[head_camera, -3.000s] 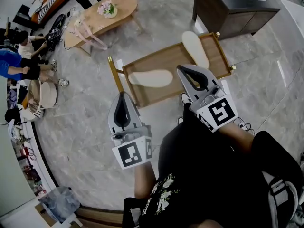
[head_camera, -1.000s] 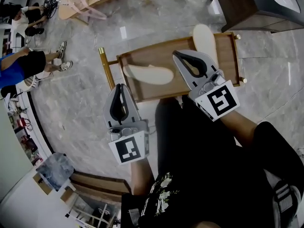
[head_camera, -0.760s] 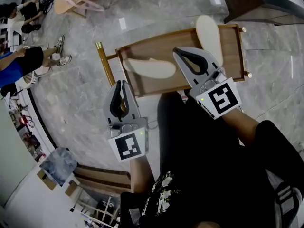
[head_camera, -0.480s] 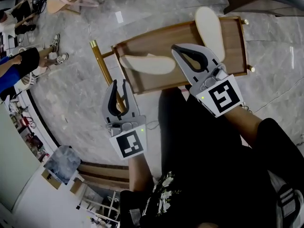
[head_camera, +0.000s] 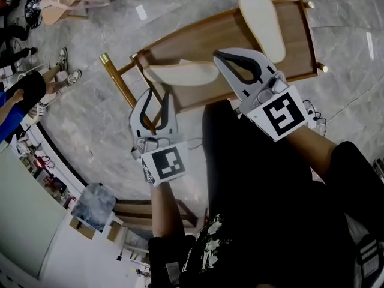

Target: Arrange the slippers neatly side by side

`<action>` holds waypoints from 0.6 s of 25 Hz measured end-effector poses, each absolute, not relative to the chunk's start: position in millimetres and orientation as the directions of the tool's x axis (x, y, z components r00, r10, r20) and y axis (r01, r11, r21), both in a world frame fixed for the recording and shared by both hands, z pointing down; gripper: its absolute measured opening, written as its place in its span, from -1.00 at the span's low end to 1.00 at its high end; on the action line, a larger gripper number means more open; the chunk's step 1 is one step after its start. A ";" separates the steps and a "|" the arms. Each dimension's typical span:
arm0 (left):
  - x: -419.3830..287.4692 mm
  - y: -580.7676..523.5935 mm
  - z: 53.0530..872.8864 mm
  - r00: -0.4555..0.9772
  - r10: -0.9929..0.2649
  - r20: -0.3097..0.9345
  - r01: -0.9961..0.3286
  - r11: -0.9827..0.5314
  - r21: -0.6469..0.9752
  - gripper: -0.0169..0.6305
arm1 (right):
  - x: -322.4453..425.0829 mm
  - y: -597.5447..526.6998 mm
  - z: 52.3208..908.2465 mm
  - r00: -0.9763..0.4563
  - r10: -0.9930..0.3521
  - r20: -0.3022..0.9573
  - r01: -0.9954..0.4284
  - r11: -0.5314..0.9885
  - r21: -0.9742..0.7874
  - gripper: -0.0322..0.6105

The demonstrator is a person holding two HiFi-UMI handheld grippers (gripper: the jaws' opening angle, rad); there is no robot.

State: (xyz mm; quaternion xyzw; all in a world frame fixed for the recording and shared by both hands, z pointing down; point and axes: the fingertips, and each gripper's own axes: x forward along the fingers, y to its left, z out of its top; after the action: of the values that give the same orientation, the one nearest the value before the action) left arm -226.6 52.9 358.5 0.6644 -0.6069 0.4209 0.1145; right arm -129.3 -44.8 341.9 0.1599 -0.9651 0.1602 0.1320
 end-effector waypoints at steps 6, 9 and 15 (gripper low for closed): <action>-223.3 43.3 384.3 -0.011 -0.653 0.757 -0.870 -0.367 -0.329 -0.53 | -121.0 -49.5 358.7 -0.897 -0.287 0.336 -0.386 0.879 -0.279 -0.90; -225.7 41.3 400.4 0.017 -0.602 0.799 -0.844 -0.436 -0.311 -0.53 | -116.1 -53.4 365.2 -0.883 -0.312 0.350 -0.418 0.862 -0.287 -0.90; -231.0 42.7 437.2 0.079 -0.469 0.879 -0.795 -0.562 -0.229 -0.53 | -108.9 -57.7 376.1 -0.862 -0.344 0.373 -0.462 0.836 -0.298 -0.90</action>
State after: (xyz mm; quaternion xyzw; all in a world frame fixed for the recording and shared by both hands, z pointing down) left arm -231.0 42.7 437.2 0.7173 -0.4407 0.5161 0.1577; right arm -108.9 -57.7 376.1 0.2128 -0.9456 0.1919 0.1538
